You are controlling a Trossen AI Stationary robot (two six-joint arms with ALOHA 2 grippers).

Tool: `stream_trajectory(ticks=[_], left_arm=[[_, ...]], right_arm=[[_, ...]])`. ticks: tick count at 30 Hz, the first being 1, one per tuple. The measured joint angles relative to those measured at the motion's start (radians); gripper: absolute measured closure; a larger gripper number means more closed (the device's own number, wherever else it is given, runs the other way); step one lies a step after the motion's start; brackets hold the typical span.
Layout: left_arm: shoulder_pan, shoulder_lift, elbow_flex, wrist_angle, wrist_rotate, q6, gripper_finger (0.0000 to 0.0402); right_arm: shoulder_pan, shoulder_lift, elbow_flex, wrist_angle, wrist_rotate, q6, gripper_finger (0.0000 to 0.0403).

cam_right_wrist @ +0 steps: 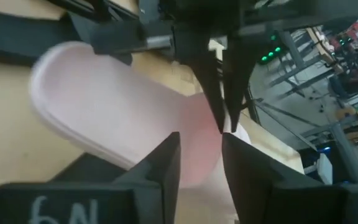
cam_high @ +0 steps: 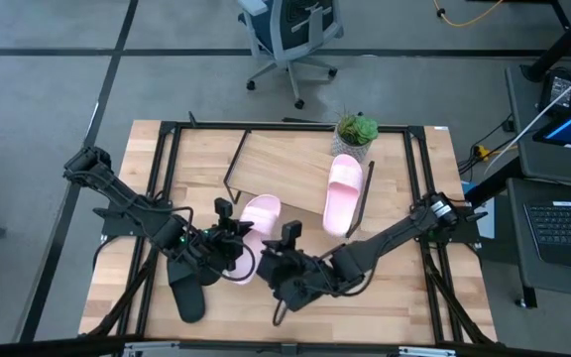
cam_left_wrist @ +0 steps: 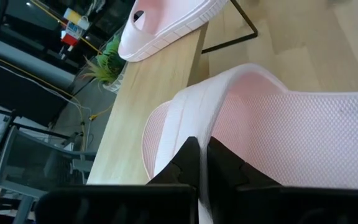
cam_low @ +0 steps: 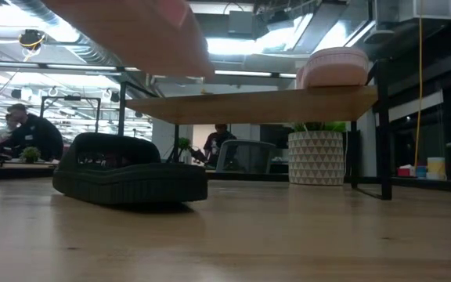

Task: Pick and place slides into the shelf
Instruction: Put the pink slide on the shelf

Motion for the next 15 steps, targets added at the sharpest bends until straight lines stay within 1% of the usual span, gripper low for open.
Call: stream_trajectory(ticks=[3,5,7,9,10,11,15], left_arm=[[-0.009,-0.003,0.0,-0.001,-0.011,0.0,0.0399],[-0.015,-0.005,0.0,0.001,-0.035,0.0,0.0399],[-0.023,-0.008,0.0,0.0,-0.052,0.002,0.0399],[-0.028,-0.012,0.0,0.012,-0.056,0.018,0.0399],[-0.028,-0.012,0.0,0.025,-0.06,0.029,0.0399],[-0.027,-0.012,0.0,0.037,-0.063,0.044,0.0399],[-0.024,-0.012,0.0,0.125,-0.064,0.111,0.0399]], right_arm=[[0.031,-0.003,0.048,-0.159,0.008,0.138,0.029],[0.056,-0.002,0.063,-0.288,0.03,0.279,0.0307],[0.08,-0.002,0.062,-0.384,0.065,0.403,0.0337],[0.108,-0.002,0.06,-0.464,0.091,0.511,0.0379],[0.122,-0.002,0.06,-0.484,0.101,0.547,0.039],[0.137,-0.002,0.06,-0.494,0.113,0.576,0.0393],[0.188,0.0,0.06,-0.494,0.154,0.632,0.0395]])
